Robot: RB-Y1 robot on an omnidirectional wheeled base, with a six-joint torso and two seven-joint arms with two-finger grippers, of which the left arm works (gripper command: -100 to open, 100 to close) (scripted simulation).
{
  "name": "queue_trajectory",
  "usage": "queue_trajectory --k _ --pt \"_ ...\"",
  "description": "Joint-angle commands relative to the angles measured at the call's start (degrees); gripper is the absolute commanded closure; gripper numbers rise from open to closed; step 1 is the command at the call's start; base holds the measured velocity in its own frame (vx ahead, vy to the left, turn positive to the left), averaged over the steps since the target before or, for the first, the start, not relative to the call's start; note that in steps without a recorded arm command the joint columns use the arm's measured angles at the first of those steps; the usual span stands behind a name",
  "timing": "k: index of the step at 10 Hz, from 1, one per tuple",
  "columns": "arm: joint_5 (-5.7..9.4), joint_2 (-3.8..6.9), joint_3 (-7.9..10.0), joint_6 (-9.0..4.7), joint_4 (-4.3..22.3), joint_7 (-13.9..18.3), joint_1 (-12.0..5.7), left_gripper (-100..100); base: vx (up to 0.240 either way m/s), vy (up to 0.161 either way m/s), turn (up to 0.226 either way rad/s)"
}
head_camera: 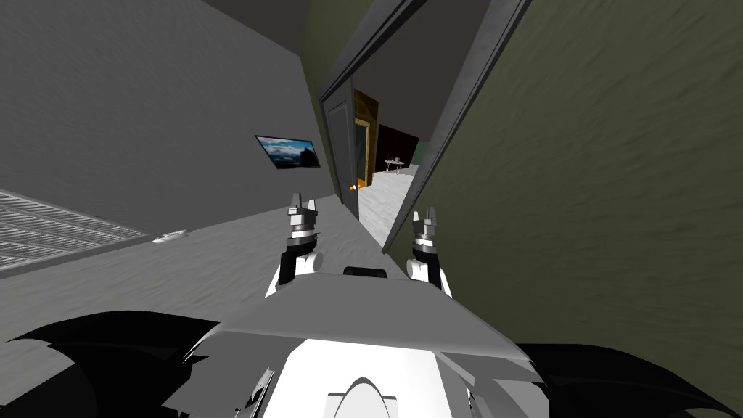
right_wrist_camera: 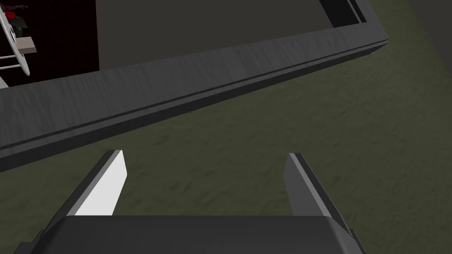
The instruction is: Push the door open
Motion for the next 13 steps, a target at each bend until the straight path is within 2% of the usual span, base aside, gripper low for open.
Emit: queue_trajectory --k 1,7,13 --pt "-0.62 0.78 -0.41 -0.53 1.7 -1.1 -0.64 -100 0.085 0.023 -0.027" --pt "-2.95 2.98 -1.94 -2.55 8.2 -5.4 -3.07 -100 0.146 0.069 -0.013" --pt "-5.81 4.91 -3.83 -5.03 16.1 -10.5 -6.05 -100 0.133 0.082 -0.017"
